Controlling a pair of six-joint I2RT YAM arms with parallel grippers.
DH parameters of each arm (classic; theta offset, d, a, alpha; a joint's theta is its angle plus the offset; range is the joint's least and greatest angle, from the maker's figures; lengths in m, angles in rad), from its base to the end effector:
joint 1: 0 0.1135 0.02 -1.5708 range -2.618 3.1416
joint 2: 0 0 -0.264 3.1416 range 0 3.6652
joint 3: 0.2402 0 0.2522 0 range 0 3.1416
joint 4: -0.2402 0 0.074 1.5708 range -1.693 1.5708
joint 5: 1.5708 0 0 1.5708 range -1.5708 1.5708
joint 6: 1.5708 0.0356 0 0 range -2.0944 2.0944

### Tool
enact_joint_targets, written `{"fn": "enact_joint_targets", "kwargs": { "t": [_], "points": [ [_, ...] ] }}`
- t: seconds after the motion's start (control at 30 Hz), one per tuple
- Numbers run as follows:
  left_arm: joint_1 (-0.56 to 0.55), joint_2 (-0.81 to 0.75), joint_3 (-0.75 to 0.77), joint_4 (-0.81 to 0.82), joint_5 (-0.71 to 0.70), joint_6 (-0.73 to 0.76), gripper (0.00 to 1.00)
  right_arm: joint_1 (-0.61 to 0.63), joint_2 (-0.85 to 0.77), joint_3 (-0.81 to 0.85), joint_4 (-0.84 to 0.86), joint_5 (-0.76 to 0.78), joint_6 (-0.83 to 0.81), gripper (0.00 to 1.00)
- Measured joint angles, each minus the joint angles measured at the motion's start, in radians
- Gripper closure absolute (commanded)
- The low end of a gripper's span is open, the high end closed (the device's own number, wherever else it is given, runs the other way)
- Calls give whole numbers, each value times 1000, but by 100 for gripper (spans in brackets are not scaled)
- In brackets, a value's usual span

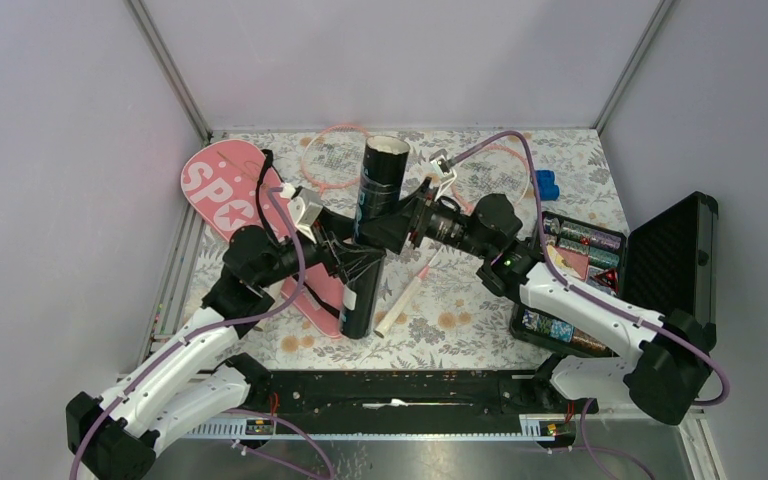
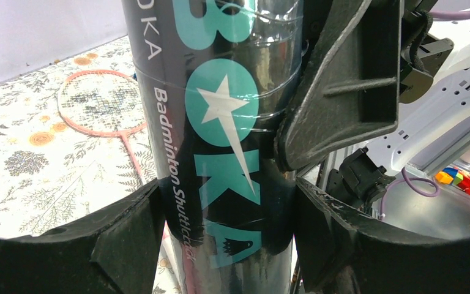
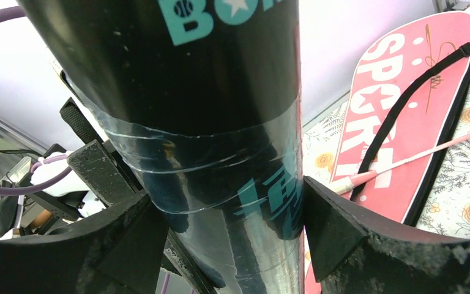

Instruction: Pack up the badminton gear

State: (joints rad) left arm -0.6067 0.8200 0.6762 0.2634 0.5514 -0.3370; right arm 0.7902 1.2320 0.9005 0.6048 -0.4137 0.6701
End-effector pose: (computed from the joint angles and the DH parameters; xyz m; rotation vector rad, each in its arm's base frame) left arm 0.1492 -0.1262 0.3432 0.6783 1.4274 -1.1509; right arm 0.1911 0.2133 0.3683 -0.4812 1.4047 1.4826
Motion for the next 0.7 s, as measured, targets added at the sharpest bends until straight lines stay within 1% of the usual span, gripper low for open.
{"fn": "enact_joint_targets", "kwargs": {
  "t": [0.07,0.13,0.17,0.23,0.3,0.33,0.43,0.47,0.5,0.53,0.7],
  "points": [
    [2,-2,0,-1,-3,-2,71,0,6,0,13,0,4,39],
    [3,-8,0,-3,-8,-2,65,0,8,0,24,-2,11,43],
    [3,-14,0,-5,-10,-2,59,0,9,0,30,-6,13,45],
    [3,-29,0,-10,-12,-2,45,0,8,0,39,-14,20,49],
    [1,-46,-8,-11,-18,-2,35,2,6,0,44,-23,26,53],
    [0,-54,-12,-13,-24,-2,32,2,5,0,44,-25,27,54],
    [-6,-73,-14,-31,-31,-2,25,3,-3,0,34,-32,31,59],
    [-8,-80,-16,-32,-32,-2,16,3,-7,0,31,-35,35,61],
    [-9,-89,-16,-38,-37,-2,4,2,-12,0,27,-37,36,62],
    [-8,-99,-16,-45,-44,2,2,-3,-19,0,18,-35,37,63],
    [-7,-155,-19,-80,-86,2,1,-79,-79,0,-36,4,44,65]
  ]
}}
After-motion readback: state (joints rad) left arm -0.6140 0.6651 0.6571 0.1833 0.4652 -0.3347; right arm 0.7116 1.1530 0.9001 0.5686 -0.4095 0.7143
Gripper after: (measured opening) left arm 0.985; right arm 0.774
